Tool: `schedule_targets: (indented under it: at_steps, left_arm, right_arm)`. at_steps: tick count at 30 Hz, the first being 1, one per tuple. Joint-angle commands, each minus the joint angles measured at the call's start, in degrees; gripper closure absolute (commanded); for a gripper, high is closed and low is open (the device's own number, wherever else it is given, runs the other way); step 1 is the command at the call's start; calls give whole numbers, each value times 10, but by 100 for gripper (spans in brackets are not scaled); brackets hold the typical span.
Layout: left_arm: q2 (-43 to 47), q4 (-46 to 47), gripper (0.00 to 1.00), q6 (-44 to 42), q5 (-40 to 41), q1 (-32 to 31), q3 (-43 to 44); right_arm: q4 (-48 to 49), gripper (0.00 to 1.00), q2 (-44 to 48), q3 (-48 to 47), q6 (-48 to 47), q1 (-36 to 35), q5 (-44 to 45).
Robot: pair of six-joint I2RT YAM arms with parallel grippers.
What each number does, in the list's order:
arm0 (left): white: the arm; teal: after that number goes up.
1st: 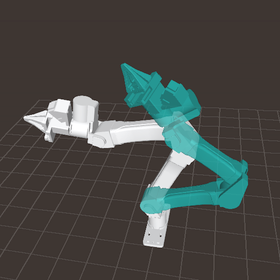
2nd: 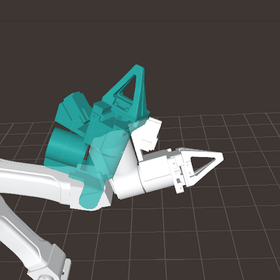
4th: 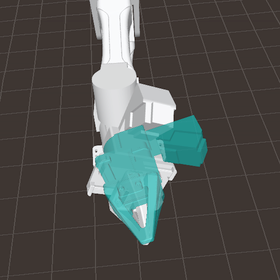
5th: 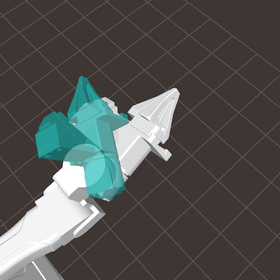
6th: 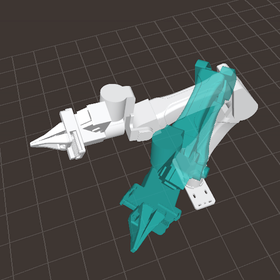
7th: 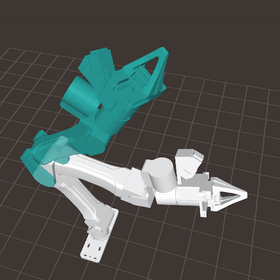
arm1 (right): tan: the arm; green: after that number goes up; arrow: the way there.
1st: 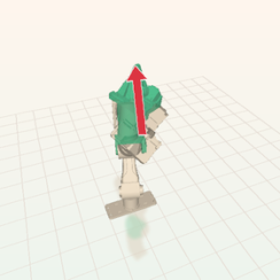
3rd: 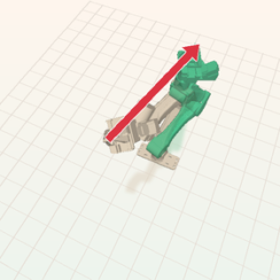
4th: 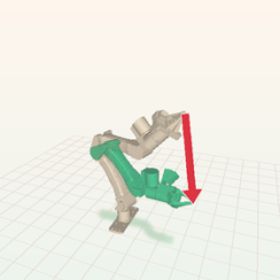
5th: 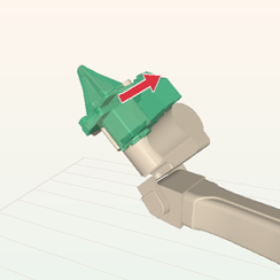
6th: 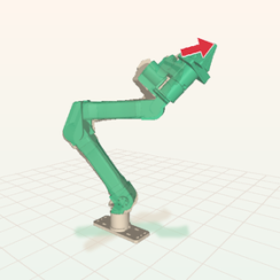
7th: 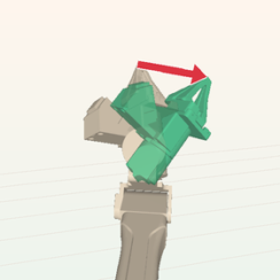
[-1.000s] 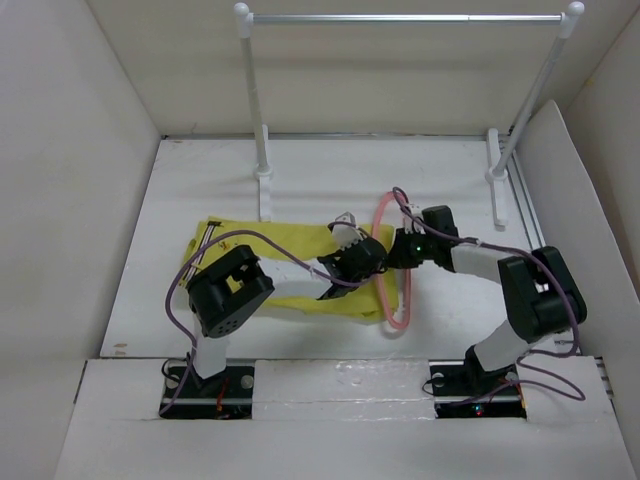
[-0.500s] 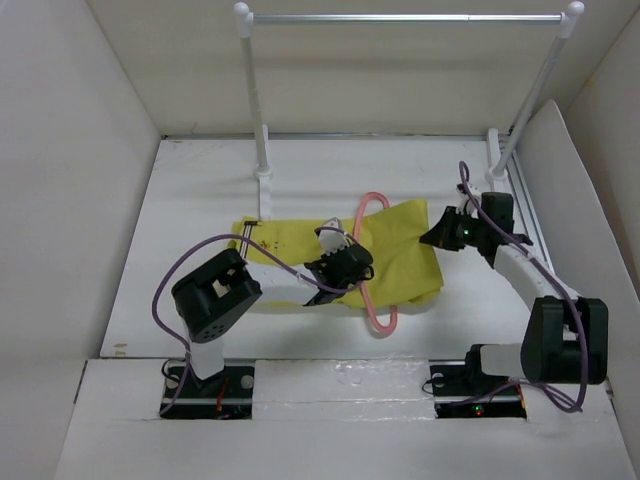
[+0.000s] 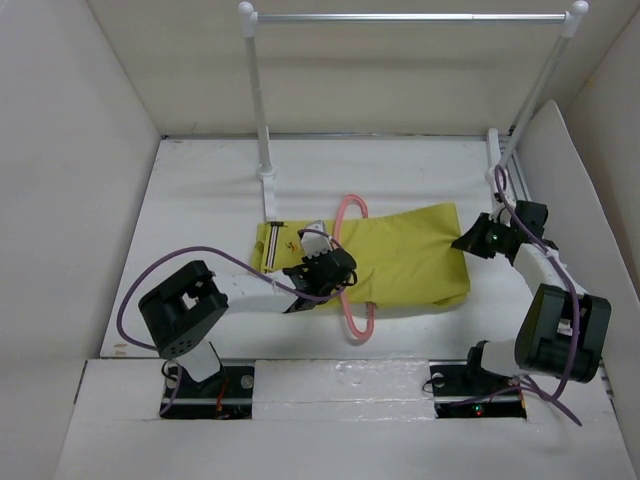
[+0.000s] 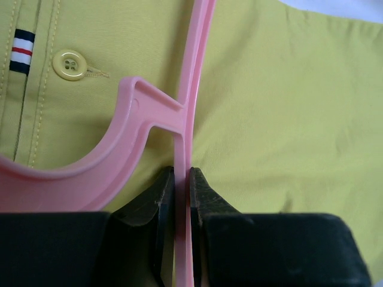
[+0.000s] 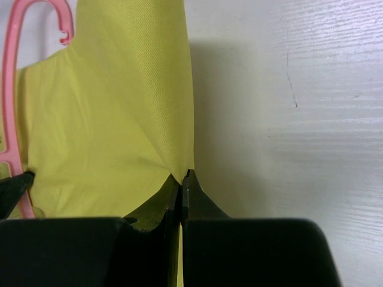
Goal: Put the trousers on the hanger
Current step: Place the trousers on the hanger, then place the hanger at the clothesline.
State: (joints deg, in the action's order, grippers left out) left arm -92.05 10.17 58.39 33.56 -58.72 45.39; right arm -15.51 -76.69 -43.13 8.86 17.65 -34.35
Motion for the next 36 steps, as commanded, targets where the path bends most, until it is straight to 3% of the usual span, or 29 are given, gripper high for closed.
schedule_targets:
  at_steps: [1, 11, 12, 13, 15, 16, 19, 24, 29, 33, 36]
  left_arm:
    - [24, -46, 100, -37, 18, 1, -11]
    - [30, -123, 100, -70, 65, -44, 140]
    - [33, -127, 100, -81, 73, -52, 152]
    - [39, -138, 100, -86, 78, -52, 174]
    - [52, -149, 100, -102, 94, -70, 206]
    - [58, -148, 100, -110, 98, -70, 215]
    - [78, -135, 100, -144, 115, -86, 244]
    - [93, -134, 100, -207, 121, -91, 319]
    - [78, -172, 100, -272, 86, -74, 470]
    - [46, -238, 100, -293, 66, -66, 617]
    - [38, -241, 100, -298, 62, -66, 637]
  right_arm:
    - [38, 100, -8, -27, -19, -3, 6]
    - [38, 99, -28, 1, -31, -21, 33]
    - [29, 94, -25, -2, -32, -28, 33]
    - [23, 76, -21, -7, -37, -33, 21]
    - [-12, 58, 12, -27, -41, -45, 13]
    - [-24, 45, 28, -35, -43, -60, 10]
    - [-65, 32, 120, -71, -30, -94, -2]
    - [-72, 29, 231, -124, 13, -182, -61]
    - [-44, 23, 322, -144, 95, -290, -50]
    - [-17, 18, 331, -172, 149, -401, 7]
    - [-5, 17, 311, -193, 150, -431, 22]
